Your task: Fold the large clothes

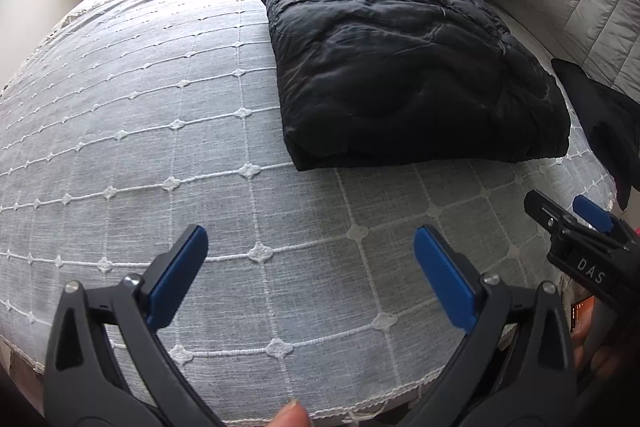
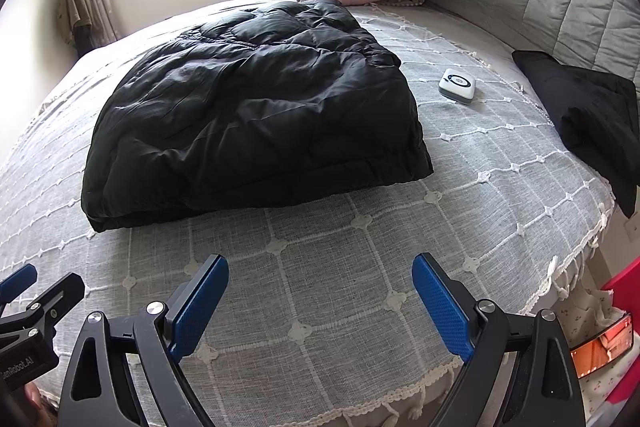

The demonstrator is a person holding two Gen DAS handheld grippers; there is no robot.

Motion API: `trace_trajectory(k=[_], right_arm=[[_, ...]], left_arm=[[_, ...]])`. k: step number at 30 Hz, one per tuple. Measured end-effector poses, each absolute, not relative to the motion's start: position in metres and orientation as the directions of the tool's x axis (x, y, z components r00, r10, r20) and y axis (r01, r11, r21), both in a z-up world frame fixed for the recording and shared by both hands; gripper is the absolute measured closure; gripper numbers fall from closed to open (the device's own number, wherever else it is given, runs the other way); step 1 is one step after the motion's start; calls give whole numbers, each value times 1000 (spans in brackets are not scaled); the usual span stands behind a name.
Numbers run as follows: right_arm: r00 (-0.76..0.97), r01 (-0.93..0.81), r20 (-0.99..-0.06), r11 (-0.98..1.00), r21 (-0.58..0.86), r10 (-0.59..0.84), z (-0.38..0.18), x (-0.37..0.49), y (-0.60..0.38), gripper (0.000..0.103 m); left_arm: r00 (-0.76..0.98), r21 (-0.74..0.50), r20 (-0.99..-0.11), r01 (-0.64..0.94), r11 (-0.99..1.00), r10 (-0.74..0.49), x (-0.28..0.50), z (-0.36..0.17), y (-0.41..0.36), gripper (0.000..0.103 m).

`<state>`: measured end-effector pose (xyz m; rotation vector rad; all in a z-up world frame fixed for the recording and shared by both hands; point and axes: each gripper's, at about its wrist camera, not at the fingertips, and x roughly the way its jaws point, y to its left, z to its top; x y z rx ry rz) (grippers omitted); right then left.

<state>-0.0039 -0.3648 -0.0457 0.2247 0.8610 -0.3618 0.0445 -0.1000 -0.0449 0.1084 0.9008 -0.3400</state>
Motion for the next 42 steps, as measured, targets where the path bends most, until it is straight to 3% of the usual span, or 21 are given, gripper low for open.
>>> trace_trajectory(k=[42], right_arm=[[615, 390, -757, 919, 52, -218, -43, -1, -366, 9]], left_arm=[[531, -106, -800, 331, 938, -278, 55, -52, -94, 1]])
